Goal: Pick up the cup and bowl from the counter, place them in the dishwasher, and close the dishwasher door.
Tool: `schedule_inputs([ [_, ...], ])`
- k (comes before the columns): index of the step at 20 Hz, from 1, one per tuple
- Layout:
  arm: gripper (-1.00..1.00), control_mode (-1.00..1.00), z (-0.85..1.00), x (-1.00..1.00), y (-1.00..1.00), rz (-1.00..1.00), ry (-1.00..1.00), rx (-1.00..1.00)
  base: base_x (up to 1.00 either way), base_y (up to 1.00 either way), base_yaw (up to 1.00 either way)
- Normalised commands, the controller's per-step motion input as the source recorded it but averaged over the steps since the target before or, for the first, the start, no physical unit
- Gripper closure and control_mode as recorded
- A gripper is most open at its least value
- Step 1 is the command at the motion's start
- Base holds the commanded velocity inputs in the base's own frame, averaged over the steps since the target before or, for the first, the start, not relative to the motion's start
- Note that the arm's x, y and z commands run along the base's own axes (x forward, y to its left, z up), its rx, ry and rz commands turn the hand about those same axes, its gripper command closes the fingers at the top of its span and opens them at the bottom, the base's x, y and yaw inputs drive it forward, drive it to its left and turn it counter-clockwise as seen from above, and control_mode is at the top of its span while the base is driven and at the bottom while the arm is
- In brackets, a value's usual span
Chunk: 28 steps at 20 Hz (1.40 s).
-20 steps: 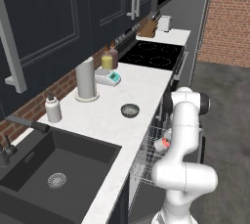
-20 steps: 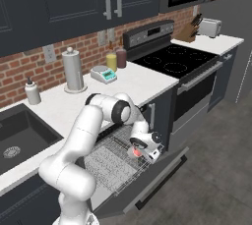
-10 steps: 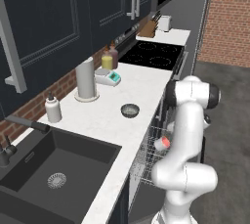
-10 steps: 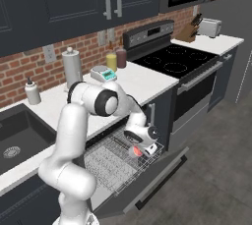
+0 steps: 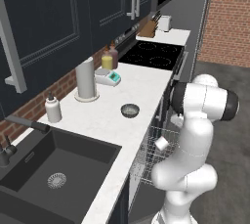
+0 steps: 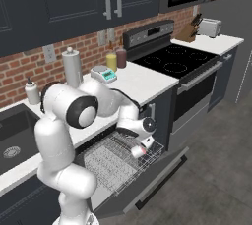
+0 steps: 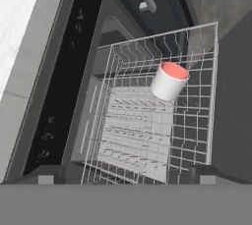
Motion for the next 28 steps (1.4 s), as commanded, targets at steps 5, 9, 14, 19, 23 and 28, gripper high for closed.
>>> schedule_inputs([
  [5,-1.0,-1.0,1.0,-0.12,0.09,0.0,-0.01,0.13,0.0,0.0,0.0],
  [9,-1.0,-1.0,1.0,0.0,0.34,0.0,0.05,0.07,0.0,0.0,0.0],
  [14,-1.0,-1.0,1.0,0.0,0.43,0.0,0.22,0.0,0.0,0.0,0.0],
  [19,-1.0,-1.0,0.61,0.0,0.8,0.01,0.33,0.0,0.0,0.0,0.0],
  [23,-1.0,-1.0,0.2,0.0,0.7,0.01,0.22,0.0,0.0,0.0,0.0],
  [28,-1.0,-1.0,-0.14,0.09,0.44,0.01,0.04,0.01,0.0,0.0,0.0],
])
